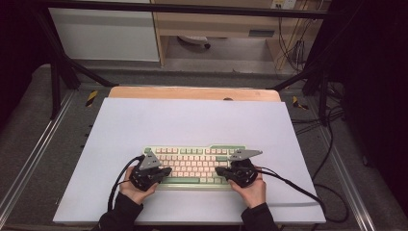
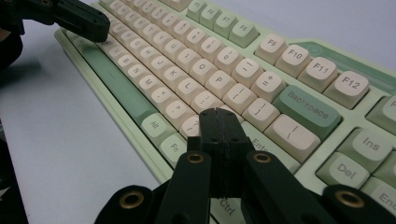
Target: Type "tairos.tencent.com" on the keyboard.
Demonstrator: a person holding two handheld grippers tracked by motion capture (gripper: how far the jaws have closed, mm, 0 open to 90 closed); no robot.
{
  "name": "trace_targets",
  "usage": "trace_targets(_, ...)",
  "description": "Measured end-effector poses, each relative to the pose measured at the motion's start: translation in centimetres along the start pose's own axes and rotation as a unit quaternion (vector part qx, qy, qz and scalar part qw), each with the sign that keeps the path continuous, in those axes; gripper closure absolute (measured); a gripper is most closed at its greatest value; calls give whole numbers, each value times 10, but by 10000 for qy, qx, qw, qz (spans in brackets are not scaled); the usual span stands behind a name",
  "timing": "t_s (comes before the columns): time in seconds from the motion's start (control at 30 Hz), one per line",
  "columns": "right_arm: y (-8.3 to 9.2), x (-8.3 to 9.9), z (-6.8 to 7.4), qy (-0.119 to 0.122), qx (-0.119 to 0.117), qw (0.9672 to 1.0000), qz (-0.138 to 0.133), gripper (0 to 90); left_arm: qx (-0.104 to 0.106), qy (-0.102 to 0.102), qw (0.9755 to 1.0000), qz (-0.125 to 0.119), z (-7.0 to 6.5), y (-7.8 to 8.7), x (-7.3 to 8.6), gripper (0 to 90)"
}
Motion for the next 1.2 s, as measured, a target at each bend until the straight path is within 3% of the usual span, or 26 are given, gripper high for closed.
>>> trace_targets(0.73,-1,2,-1,2,6,10000,7,900,-30,-78,9999,79,-1,-4,5,900)
trace_targets(1.2,-1,2,0,12,-6,10000,16,900,-15,-73,10000,-42,0,7,2,900)
Point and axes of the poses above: each handheld gripper's, and its own axes: y roughly backward along the jaws, x roughly out of its underside, z roughly to its left, the point moved 10 cm from there along -y, roughly forward along the jaws, and after that the axes turned 4 degrees about x, right-handed, at the moved point
